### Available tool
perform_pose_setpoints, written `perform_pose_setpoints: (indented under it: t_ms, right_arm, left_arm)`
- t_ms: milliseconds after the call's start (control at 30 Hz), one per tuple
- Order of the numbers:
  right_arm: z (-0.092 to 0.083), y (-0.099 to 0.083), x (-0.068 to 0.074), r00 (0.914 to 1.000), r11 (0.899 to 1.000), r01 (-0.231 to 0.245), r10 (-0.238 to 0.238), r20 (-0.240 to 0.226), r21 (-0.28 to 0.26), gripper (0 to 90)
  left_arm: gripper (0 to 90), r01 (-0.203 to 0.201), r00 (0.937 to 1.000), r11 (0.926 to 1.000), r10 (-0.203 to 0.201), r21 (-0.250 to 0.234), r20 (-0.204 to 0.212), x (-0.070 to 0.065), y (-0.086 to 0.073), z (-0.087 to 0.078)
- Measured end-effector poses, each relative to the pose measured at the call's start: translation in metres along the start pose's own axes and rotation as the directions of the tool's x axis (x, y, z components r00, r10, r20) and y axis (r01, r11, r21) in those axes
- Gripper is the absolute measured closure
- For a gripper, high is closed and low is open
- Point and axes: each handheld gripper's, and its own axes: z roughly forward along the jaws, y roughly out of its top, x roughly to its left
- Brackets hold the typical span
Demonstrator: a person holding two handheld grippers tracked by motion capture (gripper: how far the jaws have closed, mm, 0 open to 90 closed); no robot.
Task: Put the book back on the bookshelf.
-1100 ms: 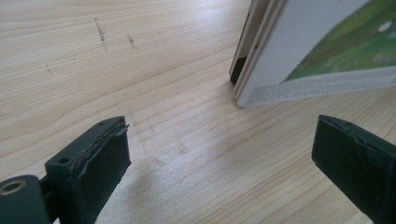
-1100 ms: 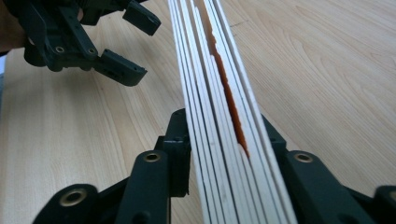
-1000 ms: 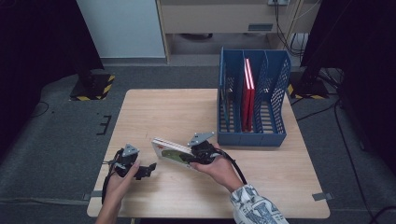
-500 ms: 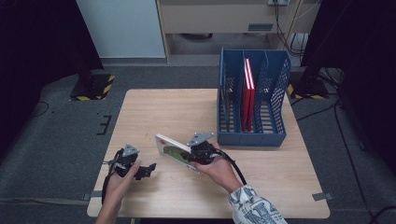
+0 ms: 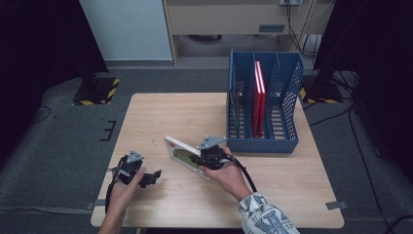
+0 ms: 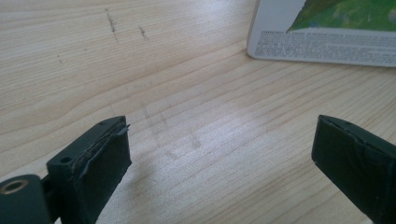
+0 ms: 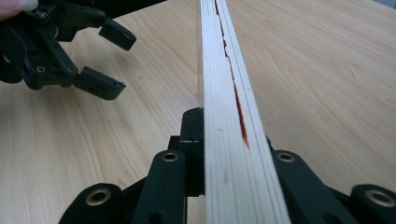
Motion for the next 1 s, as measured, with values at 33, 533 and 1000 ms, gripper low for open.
perform_pose_setpoints:
  t_ms: [33, 533, 1000]
  right_arm:
    - [0.0, 0.0, 0.0, 1.0, 1.0, 0.0, 0.0, 0.0, 0.0, 75.5]
    - [-0.005, 0.003, -0.007, 0.9993, 1.0, -0.022, 0.023, 0.029, -0.014, 75.6]
    - [-0.015, 0.003, -0.018, 0.9968, 0.998, -0.046, 0.048, 0.064, -0.04, 75.6]
  left_arm:
    - [3.8, 0.0, 1.0, 1.0, 0.0, 0.0, 0.0, 0.0, 0.0, 0.0]
    - [3.8, 0.007, 1.0, 0.9999, -0.007, 0.015, -0.006, 0.002, -0.001, 0.001]
    - [3.3, -0.036, 0.9992, 0.9992, 0.036, 0.02, -0.016, 0.0, -0.001, 0.004]
